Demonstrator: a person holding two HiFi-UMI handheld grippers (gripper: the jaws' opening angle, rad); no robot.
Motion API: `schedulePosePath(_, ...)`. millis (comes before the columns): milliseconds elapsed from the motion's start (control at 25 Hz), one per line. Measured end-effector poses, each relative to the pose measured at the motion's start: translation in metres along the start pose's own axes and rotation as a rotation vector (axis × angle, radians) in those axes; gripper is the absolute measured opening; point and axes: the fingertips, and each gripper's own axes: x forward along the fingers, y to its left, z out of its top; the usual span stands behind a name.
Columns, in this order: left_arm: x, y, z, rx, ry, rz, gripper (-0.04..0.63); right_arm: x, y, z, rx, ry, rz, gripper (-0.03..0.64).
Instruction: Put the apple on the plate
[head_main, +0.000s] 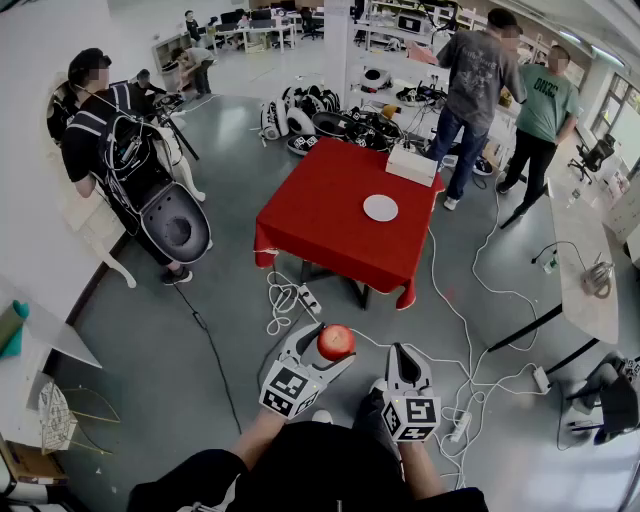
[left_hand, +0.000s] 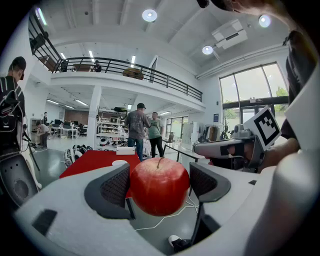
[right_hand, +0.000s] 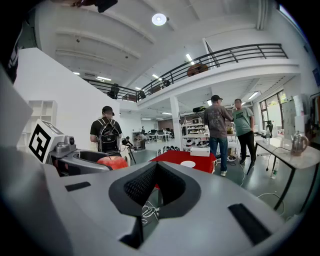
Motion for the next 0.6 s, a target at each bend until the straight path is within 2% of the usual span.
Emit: schedulePosePath(600,0.0012,0.0036,-0.0084,-0.015,-0.002,0.000,0.379,0.0033,0.0001,-0.0073,0.002,0.004,-0.005,0.011)
